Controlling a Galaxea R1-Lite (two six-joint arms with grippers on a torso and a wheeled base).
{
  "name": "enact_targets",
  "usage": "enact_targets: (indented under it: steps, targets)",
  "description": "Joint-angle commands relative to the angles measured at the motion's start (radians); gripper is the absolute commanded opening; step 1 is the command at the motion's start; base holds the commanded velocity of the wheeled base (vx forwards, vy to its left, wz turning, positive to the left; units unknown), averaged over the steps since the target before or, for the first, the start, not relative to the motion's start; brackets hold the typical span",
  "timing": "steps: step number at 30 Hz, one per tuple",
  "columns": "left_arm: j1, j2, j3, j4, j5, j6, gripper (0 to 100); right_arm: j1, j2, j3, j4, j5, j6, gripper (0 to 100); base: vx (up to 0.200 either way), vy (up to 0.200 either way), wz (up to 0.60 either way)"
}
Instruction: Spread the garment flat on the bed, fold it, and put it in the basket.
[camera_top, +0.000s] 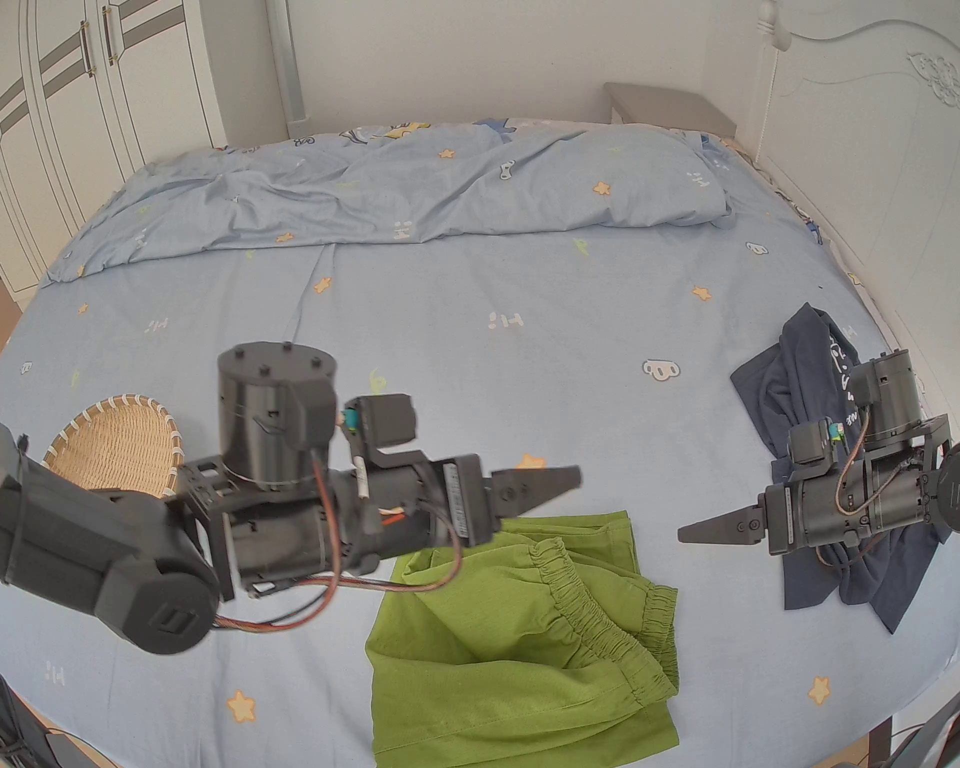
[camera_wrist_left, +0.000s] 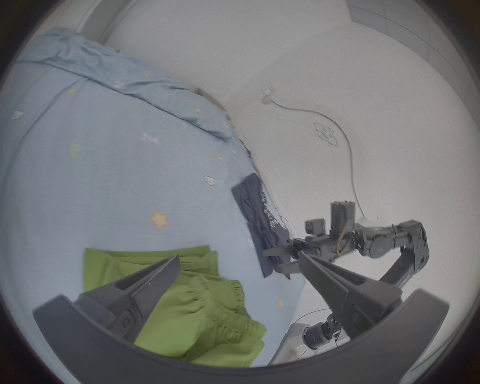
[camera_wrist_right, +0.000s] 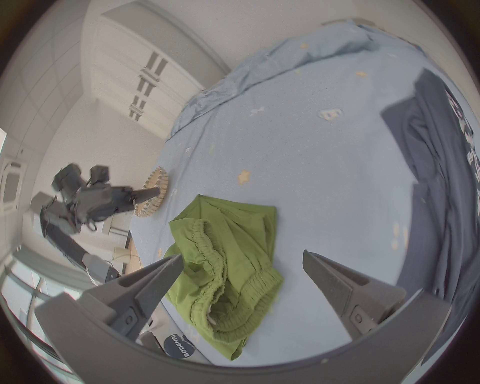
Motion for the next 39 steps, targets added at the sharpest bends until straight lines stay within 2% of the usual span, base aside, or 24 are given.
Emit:
enact_targets:
  steps: [1,2,3,6,8,10,18,27,39]
  targets:
    - [0.190,-0.126,0.004,0.097,-0.055,-0.037,100,0.084,0.101,-0.060,-0.060,-0.018,-0.091,100,0.000,0.000,0.00]
    - [0.243,-0.175,0.005,0.176,-0.086,-0.060,100,0.133,0.136,-0.082,-0.075,-0.036,-0.104,100,0.000,0.000,0.00]
    - [0.245,-0.178,0.005,0.181,-0.086,-0.062,100,0.134,0.136,-0.083,-0.075,-0.036,-0.104,100,0.000,0.000,0.00]
    - [0.331,-0.228,0.009,0.316,-0.152,-0.095,100,0.189,0.177,-0.117,-0.120,-0.037,-0.110,100,0.000,0.000,0.00]
    - [0.348,-0.232,0.012,0.331,-0.167,-0.097,100,0.208,0.196,-0.126,-0.137,-0.037,-0.110,100,0.000,0.000,0.00]
    - [0.400,-0.233,0.024,0.359,-0.195,-0.098,100,0.242,0.248,-0.157,-0.171,-0.041,-0.110,100,0.000,0.000,0.00]
    - [0.470,-0.224,0.059,0.348,-0.204,-0.098,100,0.283,0.320,-0.200,-0.215,-0.044,-0.108,100,0.000,0.000,0.00]
    - [0.469,-0.224,0.048,0.348,-0.204,-0.098,100,0.320,0.337,-0.174,-0.238,-0.045,-0.108,100,0.000,0.000,0.00]
    - [0.469,-0.225,0.048,0.347,-0.204,-0.098,100,0.312,0.382,-0.174,-0.279,-0.044,-0.105,100,0.000,0.000,0.00]
